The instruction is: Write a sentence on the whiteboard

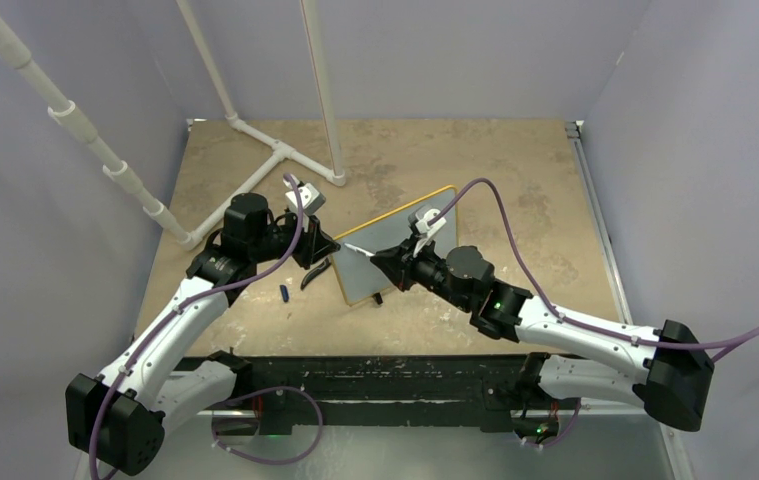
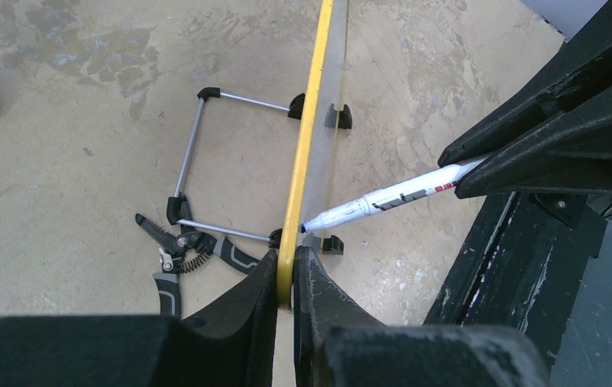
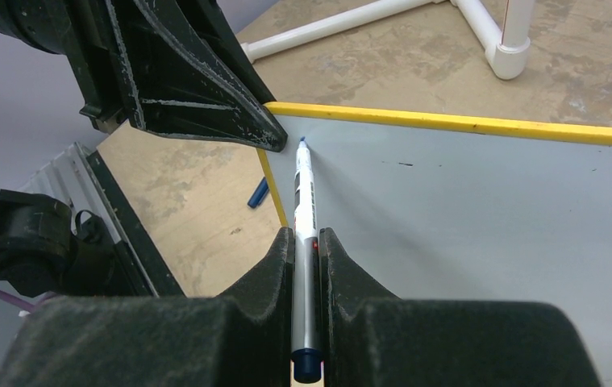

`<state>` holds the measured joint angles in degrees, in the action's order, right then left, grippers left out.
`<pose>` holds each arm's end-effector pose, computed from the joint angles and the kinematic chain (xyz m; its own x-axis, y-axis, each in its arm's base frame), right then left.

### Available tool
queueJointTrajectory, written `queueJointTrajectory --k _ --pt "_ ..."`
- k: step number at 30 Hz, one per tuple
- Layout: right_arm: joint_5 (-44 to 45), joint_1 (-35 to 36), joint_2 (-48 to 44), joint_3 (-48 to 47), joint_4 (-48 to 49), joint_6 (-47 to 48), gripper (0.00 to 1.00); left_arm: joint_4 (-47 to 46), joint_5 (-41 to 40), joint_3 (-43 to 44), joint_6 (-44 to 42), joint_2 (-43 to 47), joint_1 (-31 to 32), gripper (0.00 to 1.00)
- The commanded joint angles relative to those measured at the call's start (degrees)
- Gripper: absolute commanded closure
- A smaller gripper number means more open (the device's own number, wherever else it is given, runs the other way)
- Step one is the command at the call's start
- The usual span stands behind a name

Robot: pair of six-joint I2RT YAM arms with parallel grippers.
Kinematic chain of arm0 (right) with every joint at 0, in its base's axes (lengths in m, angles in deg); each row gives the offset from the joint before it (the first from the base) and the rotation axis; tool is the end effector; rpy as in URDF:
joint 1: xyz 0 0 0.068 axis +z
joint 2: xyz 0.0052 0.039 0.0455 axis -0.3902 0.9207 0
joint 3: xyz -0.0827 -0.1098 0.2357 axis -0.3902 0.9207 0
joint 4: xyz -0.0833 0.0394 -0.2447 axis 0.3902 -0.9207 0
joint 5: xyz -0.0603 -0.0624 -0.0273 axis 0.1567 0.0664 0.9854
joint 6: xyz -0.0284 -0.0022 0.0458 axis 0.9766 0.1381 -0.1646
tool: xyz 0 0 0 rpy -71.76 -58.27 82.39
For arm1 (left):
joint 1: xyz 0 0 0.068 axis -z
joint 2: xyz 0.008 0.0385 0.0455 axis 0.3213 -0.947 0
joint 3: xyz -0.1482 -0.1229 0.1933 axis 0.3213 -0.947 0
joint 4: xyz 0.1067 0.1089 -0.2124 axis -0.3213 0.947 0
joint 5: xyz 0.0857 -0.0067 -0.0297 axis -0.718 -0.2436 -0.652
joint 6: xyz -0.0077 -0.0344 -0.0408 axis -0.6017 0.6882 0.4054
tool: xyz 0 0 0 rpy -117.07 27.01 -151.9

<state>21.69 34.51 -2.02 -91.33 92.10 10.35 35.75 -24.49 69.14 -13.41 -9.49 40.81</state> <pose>0.1380 0.2082 0.2896 -0.2718 0.1309 -0.9534 -0.7235 0.6255 0.2921 0.1968 -0.1008 0.2994 -0.4283 0.1373 -0.8931 0.7560 0.5959 -0.2709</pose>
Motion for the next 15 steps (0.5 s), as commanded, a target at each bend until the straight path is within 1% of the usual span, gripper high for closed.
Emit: queueJointTrajectory --k 1,15 --pt "1.9 0.3 0.2 -0.9 -0.6 -0.5 1.00 -1.2 0.0 0.2 -1.3 1.0 0.1 1.00" --pt "1.7 0.8 0.5 1.2 -3.0 -2.3 1.00 -1.2 -0.3 0.2 -1.3 1.2 0.1 1.00"
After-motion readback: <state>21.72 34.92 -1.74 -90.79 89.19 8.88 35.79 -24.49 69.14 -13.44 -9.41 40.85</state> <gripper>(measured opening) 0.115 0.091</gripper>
